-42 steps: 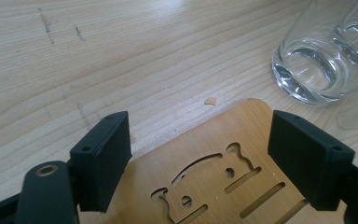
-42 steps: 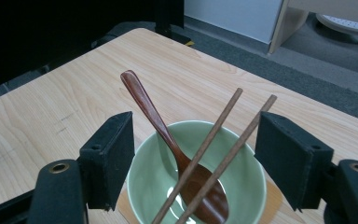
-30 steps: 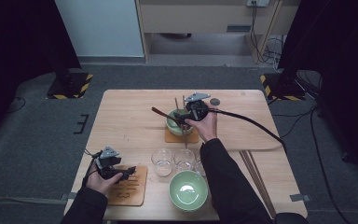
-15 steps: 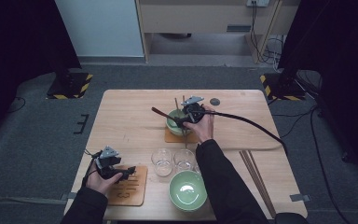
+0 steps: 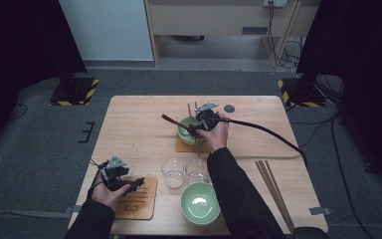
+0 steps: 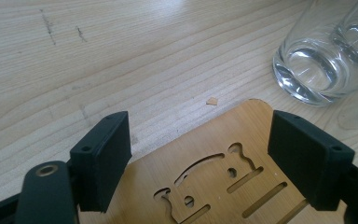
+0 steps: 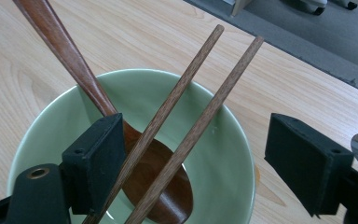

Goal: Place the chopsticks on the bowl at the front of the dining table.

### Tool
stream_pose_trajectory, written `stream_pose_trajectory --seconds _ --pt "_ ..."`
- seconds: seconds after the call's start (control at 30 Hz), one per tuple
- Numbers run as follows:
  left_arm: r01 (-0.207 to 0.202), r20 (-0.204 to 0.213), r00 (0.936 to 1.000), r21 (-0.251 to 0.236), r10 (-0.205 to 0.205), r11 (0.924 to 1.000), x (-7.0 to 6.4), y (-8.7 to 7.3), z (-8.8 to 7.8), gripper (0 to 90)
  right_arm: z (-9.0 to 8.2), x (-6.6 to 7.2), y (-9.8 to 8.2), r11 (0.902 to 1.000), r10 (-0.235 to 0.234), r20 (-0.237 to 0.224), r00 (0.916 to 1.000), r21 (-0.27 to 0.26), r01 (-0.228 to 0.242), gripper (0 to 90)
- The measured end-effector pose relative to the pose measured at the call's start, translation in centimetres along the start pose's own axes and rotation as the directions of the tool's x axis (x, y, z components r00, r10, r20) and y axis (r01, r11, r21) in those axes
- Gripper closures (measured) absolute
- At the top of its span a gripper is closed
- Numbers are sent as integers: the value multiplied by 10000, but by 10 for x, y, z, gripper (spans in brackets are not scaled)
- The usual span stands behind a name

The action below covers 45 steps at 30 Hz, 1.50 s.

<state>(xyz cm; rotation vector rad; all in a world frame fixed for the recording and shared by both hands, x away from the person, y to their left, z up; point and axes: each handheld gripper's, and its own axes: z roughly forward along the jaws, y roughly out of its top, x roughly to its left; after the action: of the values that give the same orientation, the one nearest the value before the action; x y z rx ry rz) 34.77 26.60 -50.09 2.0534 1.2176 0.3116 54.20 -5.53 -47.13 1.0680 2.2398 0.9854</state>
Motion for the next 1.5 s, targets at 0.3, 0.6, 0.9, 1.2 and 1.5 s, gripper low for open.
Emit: stream_pose_trajectory --seconds 0.3,0.6,0.9,1.2,1.5 --pt "-1 8 10000 -5 1 10000 0 0 0 209 5 -2 1 9998 217 169 9996 -49 -216 261" --pt "-2 12 10000 -10 2 10000 1 0 0 209 6 -5 4 9993 366 268 9990 -120 -363 289" --pt "-6 18 10000 -23 6 10000 0 0 0 209 -2 0 1 9996 233 -85 9997 -140 -234 274" --pt "41 29 10000 -27 -41 10000 -1 0 0 209 -16 2 1 9990 287 -405 9988 -337 -301 345" --pt "6 35 10000 -6 -6 10000 -1 0 0 209 -20 3 1 9987 460 -767 9960 -173 -475 365"
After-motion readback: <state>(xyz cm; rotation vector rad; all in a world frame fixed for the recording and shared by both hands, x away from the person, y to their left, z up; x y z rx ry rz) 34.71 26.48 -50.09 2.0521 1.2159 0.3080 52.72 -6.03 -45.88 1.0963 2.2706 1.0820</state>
